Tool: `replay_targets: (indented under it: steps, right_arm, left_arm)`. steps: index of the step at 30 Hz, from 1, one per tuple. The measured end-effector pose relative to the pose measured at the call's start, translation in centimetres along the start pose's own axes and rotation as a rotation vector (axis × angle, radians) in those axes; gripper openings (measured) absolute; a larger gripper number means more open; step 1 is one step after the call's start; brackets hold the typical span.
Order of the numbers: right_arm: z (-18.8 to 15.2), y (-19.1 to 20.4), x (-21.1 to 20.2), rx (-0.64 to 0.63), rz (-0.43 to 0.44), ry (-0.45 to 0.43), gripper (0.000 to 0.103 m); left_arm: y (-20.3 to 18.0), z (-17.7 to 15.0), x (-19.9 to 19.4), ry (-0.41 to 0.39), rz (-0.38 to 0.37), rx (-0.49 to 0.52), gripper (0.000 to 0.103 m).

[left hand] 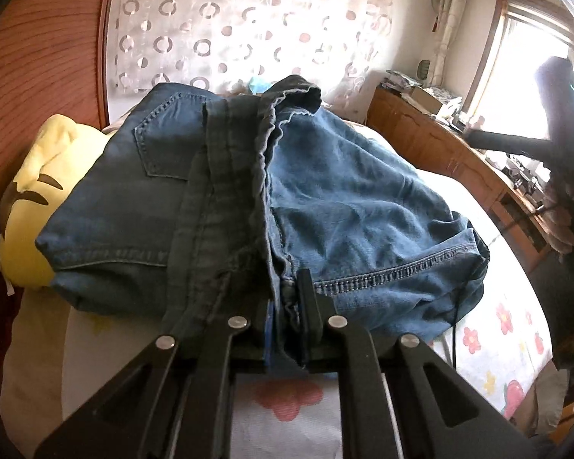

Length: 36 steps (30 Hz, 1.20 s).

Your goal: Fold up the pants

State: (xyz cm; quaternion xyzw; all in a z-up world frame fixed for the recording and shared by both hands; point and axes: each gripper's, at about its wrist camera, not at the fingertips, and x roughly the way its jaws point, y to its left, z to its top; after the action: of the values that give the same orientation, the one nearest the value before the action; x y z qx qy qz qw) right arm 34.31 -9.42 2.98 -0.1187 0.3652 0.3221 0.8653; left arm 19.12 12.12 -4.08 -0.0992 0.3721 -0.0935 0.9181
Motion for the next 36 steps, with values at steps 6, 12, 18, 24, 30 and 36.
replay_targets:
  steps: [6,12,18,24,30,36]
  right_arm:
    - [-2.7,-2.8,-6.0,0.066,-0.075,-0.040,0.047]
    - [-4.6,-3.4,-10.0,0.052,-0.134,-0.043,0.047]
    - [-7.9,-3.7,-6.2,0.095,-0.082,0.022,0.047]
    - [-9.5,-3.9,0.3,0.151,-0.034,0.107,0.047]
    - [-9.9,-5.6,4.0,0.253,0.059,0.147,0.050]
    - [-10.5,-6.4,5.2,0.315,0.106,0.190,0.050]
  left_arm:
    - [0.2,0.2,0.7,0.016,0.012,-0.009,0.011]
    - [-0.4,0.2,0.6,0.021,0.041,0.007,0.011]
    - [-0.7,0.3,0.6,0.033,0.056,0.014,0.011]
    - [-0.7,0.1,0.8,0.041,0.061,0.020,0.011]
    - [-0.4,-0.1,1.2,0.056,0.059,0.012,0.011]
    - [-0.5,-0.1,1.6,0.070,0.072,0.024,0.011]
